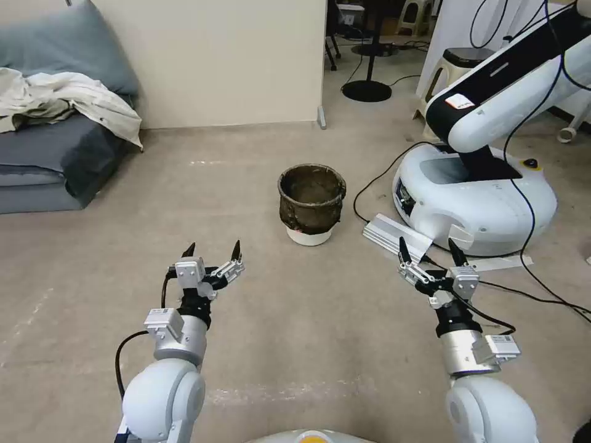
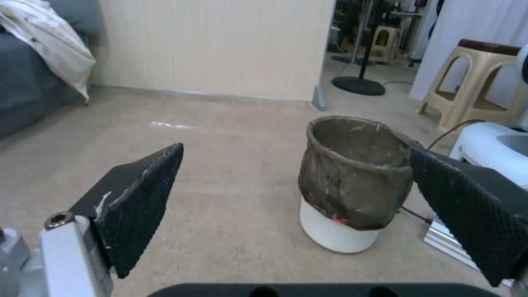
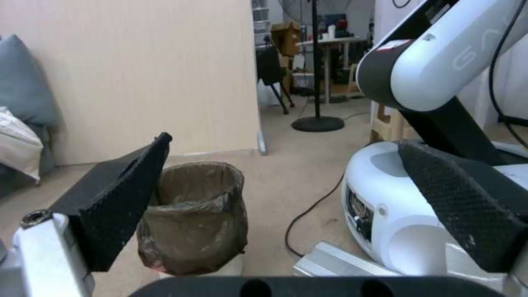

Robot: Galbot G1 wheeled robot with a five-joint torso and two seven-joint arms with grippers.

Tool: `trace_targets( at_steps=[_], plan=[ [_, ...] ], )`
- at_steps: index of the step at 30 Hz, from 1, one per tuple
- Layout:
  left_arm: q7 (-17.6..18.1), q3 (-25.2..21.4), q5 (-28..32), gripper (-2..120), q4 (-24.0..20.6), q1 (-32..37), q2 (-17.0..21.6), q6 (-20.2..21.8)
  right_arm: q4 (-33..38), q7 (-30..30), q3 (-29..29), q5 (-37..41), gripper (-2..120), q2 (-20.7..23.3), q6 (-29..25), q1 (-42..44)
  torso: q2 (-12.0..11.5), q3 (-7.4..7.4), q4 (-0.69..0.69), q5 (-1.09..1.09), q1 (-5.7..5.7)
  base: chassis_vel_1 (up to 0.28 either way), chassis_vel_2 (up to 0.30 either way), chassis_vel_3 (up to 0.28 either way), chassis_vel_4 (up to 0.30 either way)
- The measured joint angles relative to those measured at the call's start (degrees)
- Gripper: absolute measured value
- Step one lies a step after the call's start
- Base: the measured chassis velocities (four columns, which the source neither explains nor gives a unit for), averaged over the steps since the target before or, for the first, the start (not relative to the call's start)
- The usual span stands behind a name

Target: Pick up the trash can from the floor.

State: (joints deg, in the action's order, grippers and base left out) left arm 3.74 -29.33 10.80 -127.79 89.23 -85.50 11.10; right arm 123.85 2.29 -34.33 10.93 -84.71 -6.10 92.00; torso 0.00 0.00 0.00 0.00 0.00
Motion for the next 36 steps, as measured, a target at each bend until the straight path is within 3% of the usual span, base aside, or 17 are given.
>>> trace_targets(
  at_steps=[36],
  plan=[
    [0.0, 0.0, 0.0, 100, 0.0, 0.0, 0.0, -0.1, 0.0, 0.1, 0.0, 0.0, 100, 0.0, -0.1, 0.0, 0.0, 0.00, 0.00, 0.00, 0.00, -0.010, 0.010, 0.010, -0.010]
  ],
)
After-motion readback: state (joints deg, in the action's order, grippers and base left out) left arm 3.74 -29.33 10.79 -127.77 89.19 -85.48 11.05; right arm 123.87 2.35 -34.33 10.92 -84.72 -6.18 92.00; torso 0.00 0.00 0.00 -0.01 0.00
